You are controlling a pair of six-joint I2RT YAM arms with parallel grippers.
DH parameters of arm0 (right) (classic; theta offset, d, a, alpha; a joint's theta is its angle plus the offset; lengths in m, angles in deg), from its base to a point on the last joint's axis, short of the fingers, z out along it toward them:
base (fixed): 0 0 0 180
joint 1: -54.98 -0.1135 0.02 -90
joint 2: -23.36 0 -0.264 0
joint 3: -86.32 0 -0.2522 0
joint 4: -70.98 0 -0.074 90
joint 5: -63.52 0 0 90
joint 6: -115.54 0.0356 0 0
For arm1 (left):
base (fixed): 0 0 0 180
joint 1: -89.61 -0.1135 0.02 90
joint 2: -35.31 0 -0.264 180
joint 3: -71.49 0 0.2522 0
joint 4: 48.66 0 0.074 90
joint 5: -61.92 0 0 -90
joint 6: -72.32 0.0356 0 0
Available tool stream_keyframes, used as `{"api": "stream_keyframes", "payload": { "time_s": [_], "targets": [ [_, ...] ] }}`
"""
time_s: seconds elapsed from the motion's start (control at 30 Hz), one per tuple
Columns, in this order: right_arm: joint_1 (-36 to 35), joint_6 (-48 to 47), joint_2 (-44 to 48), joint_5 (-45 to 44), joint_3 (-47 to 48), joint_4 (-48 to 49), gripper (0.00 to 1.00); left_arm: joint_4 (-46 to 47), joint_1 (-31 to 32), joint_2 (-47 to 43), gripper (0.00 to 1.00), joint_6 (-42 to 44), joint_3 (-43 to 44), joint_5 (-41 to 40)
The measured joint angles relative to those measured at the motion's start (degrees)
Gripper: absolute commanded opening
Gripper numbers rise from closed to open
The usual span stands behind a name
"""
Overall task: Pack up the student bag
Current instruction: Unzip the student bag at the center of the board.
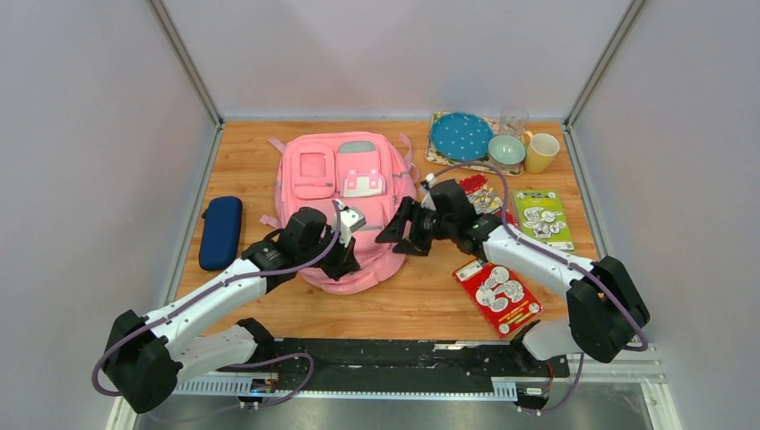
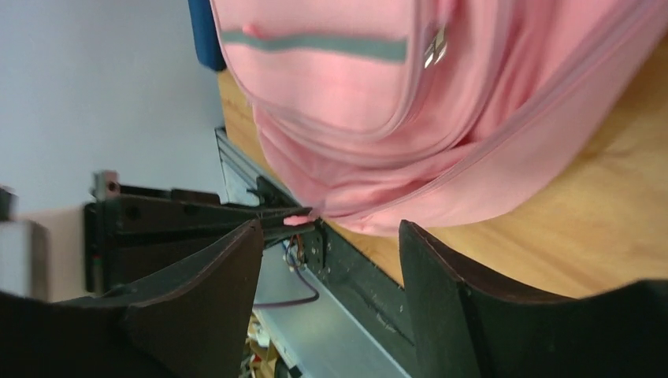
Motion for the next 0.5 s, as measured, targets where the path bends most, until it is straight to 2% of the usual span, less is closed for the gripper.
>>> {"api": "stream_keyframes", "payload": {
  "time_s": [0.1,0.23,0.33,0.37,0.43,0.47,0.5],
  "targets": [
    [-5.18,3.30,0.22,-1.07,-2.34,0.92,0.69,1.03,0.33,1.36,0.00,-0.39,1.79,1.68],
    [-6.54,8.17,-0.92,-2.43,-5.55,1.36,0.69,2.78,1.14,2.34,0.00,-0.52,2.58,3.23],
    [-6.29,10.23,-3.82,-2.71,-5.40,2.73,0.61,3.41,1.57,2.93,0.00,-0.59,2.58,3.63],
    [-6.21,10.78,-5.16,-2.56,-5.25,3.41,0.42,3.41,1.68,3.02,0.00,-0.59,2.58,3.67],
    [-6.16,11.43,-8.09,-1.99,-4.61,4.31,0.16,3.37,1.79,3.10,0.00,-0.57,2.56,3.65],
    [-6.12,12.07,-9.73,-1.49,-4.07,4.46,0.00,3.26,1.81,3.15,0.00,-0.46,2.54,3.48],
    [-5.95,12.28,-10.88,-0.81,-3.61,4.57,0.00,3.15,1.81,3.17,0.00,-0.39,2.47,3.08]
  ]
}}
